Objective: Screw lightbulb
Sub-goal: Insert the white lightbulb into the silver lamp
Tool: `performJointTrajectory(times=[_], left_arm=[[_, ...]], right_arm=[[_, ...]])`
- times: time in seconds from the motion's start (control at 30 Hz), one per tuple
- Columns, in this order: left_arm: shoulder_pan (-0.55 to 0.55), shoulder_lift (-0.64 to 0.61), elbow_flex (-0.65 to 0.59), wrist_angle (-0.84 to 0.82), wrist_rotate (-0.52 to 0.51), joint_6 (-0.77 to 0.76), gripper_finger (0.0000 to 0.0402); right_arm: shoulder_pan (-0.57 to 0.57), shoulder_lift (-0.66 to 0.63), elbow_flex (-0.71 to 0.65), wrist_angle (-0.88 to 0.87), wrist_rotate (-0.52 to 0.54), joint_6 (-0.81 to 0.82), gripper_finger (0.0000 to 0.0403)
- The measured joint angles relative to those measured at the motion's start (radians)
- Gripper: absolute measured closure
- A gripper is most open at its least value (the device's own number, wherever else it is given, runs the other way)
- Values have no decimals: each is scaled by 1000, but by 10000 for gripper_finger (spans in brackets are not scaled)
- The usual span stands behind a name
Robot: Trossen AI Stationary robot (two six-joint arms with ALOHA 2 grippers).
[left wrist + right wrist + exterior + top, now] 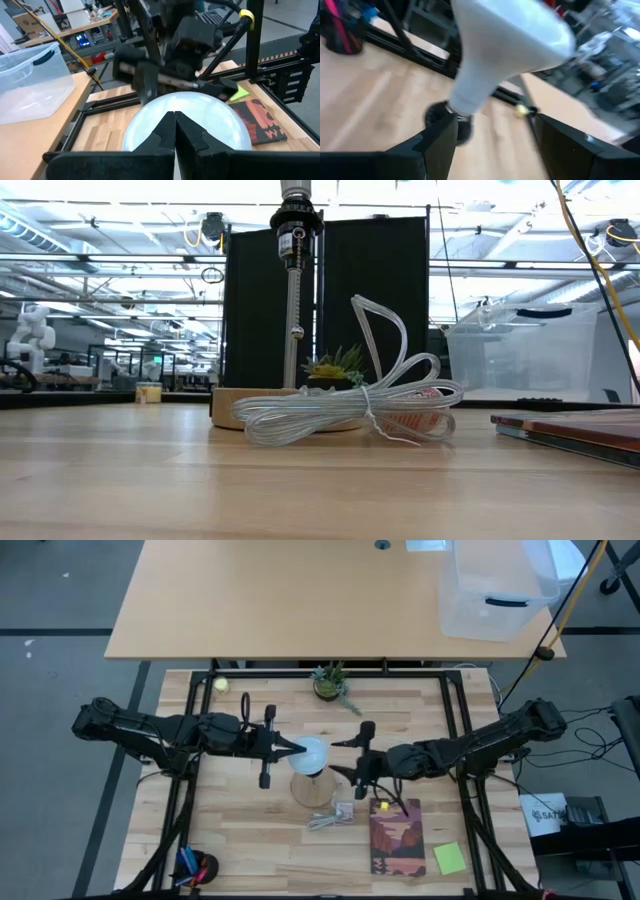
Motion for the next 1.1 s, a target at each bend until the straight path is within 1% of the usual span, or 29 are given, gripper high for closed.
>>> performJointTrajectory(times=[0.1,0.23,0.33,0.5,0.63,0.7,0.8,0.97,1.03,1.07,1.1], left_arm=[[0,0,0,0,-2,0,402],[0,0,0,0,-6,0,402],[0,0,0,-2,-7,0,402],[0,0,0,-3,-8,-8,402],[0,0,0,-6,-8,-13,402],[0,0,0,-9,-8,-13,402],[0,0,0,-9,-9,-16,402],[0,0,0,-10,-9,-16,402],[0,0,0,-10,-10,-15,402],[0,0,0,-10,-10,-15,402],[0,0,0,-10,-10,-15,402]], right_arm=[[25,-36,0,-11,21,-73,145],[60,-60,0,46,22,-173,145],[80,-60,0,101,43,-239,145],[87,-60,0,241,29,-250,145],[85,-60,0,287,-51,-223,157],[80,-60,8,287,-87,-196,176],[68,-59,38,268,-102,-134,220],[49,-59,67,241,-101,-110,325],[41,-59,76,245,-133,-96,372],[36,-59,80,246,-156,-84,387],[31,-59,83,242,-164,-75,394]])
